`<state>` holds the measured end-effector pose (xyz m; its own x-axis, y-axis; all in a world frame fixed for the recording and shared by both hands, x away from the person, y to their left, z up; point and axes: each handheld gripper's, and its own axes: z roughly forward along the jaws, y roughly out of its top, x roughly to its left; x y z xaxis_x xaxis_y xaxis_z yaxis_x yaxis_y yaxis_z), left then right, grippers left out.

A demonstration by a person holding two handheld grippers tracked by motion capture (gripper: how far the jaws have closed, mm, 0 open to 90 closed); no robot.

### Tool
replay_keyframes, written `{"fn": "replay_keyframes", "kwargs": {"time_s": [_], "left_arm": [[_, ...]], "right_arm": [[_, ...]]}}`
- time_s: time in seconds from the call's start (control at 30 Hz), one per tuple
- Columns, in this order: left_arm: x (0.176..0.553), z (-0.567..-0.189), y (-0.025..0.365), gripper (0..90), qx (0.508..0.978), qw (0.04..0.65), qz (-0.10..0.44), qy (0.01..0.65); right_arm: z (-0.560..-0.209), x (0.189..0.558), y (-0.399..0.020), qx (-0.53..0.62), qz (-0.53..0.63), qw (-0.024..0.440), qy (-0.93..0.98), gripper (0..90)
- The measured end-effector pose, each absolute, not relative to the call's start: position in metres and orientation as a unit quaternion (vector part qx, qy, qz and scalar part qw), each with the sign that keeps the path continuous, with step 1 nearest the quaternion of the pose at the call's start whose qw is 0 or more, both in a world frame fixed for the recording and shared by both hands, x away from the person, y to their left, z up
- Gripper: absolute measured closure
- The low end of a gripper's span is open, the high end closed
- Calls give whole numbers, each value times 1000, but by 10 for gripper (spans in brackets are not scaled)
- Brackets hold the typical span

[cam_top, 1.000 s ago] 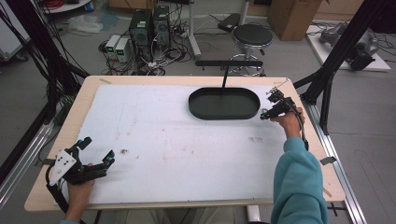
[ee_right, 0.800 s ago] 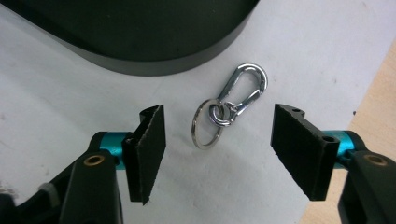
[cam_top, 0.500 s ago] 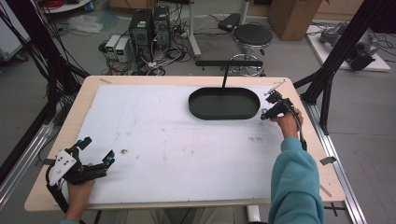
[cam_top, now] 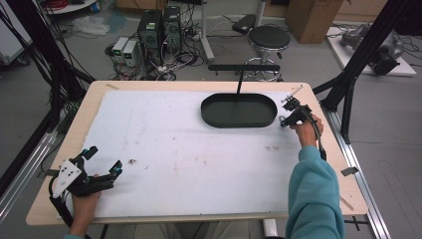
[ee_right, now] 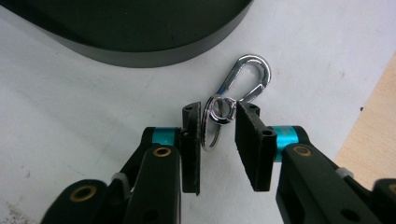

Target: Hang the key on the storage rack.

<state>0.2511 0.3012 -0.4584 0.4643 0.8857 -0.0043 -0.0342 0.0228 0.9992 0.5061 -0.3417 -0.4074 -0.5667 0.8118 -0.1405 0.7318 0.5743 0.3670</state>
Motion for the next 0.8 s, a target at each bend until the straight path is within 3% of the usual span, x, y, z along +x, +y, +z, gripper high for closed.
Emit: {"fn": "replay_keyframes", "kwargs": {"time_s": [0.27, 0.8], "left_arm": [[251, -458, 301, 22, 592, 618, 372, 360], [251, -458, 301, 22, 592, 618, 372, 359]], "right_arm": [[-405, 505, -344, 445, 135, 150, 873, 740], [-403, 504, -345, 439, 132, 149, 876, 866]]}}
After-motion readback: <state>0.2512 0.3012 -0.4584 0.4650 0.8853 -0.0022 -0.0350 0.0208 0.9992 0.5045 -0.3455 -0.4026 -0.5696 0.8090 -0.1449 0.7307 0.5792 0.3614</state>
